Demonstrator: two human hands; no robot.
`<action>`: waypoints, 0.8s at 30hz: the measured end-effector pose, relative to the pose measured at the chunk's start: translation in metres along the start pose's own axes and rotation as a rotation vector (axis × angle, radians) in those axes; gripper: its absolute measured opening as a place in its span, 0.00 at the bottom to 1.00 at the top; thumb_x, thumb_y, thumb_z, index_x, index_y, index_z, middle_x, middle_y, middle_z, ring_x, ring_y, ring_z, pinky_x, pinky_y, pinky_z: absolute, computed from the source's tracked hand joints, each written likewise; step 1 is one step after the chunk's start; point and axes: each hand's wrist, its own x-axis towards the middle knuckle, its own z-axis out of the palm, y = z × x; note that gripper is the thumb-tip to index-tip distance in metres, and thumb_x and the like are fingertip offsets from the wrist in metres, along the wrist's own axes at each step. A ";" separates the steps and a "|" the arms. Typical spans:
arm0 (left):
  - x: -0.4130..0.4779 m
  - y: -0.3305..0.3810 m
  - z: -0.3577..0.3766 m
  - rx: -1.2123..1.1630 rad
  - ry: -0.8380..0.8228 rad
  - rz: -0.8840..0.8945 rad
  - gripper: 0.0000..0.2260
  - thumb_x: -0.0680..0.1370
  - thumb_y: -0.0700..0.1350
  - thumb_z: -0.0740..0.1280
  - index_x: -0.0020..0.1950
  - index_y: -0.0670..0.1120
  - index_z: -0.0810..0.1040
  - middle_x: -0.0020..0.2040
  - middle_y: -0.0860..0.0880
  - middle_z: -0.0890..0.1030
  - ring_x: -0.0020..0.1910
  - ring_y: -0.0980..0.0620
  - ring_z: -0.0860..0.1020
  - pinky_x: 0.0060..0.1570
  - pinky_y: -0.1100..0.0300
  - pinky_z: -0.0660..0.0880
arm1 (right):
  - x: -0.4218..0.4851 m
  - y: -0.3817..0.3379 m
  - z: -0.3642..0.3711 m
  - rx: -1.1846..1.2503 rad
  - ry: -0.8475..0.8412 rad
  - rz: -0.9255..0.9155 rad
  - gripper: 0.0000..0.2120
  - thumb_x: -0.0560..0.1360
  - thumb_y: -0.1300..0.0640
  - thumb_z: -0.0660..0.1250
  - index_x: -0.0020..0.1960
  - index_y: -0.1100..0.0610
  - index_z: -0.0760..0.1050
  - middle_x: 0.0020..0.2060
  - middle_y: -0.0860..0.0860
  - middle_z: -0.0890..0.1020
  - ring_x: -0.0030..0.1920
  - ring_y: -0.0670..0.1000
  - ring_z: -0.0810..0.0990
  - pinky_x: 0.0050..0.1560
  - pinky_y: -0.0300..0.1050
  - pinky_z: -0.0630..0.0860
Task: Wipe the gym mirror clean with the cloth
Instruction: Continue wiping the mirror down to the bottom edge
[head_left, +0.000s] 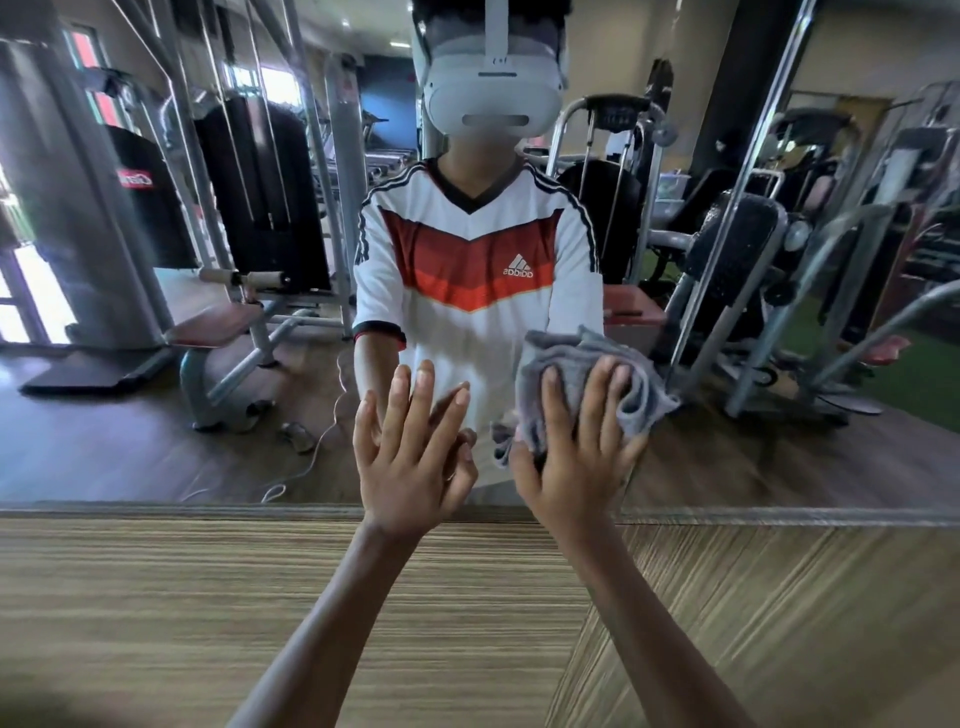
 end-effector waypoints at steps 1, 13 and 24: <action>-0.001 0.000 0.000 -0.008 -0.001 -0.002 0.26 0.80 0.51 0.57 0.78 0.48 0.65 0.82 0.44 0.55 0.80 0.43 0.58 0.77 0.44 0.52 | -0.024 0.007 0.002 -0.036 -0.077 -0.161 0.30 0.81 0.40 0.52 0.81 0.47 0.52 0.80 0.56 0.51 0.80 0.56 0.51 0.68 0.68 0.61; -0.002 -0.001 0.003 0.019 -0.018 0.015 0.27 0.78 0.51 0.59 0.78 0.48 0.66 0.82 0.44 0.56 0.80 0.43 0.59 0.77 0.44 0.53 | 0.023 0.004 -0.003 -0.014 0.057 -0.018 0.29 0.82 0.43 0.51 0.81 0.50 0.54 0.79 0.58 0.52 0.80 0.56 0.51 0.75 0.64 0.48; 0.008 0.010 -0.009 -0.038 -0.017 -0.109 0.22 0.78 0.50 0.61 0.72 0.50 0.71 0.74 0.41 0.68 0.77 0.45 0.62 0.75 0.45 0.55 | 0.114 -0.004 -0.024 -0.004 0.173 0.293 0.29 0.81 0.44 0.54 0.79 0.55 0.59 0.77 0.64 0.60 0.78 0.63 0.57 0.74 0.66 0.46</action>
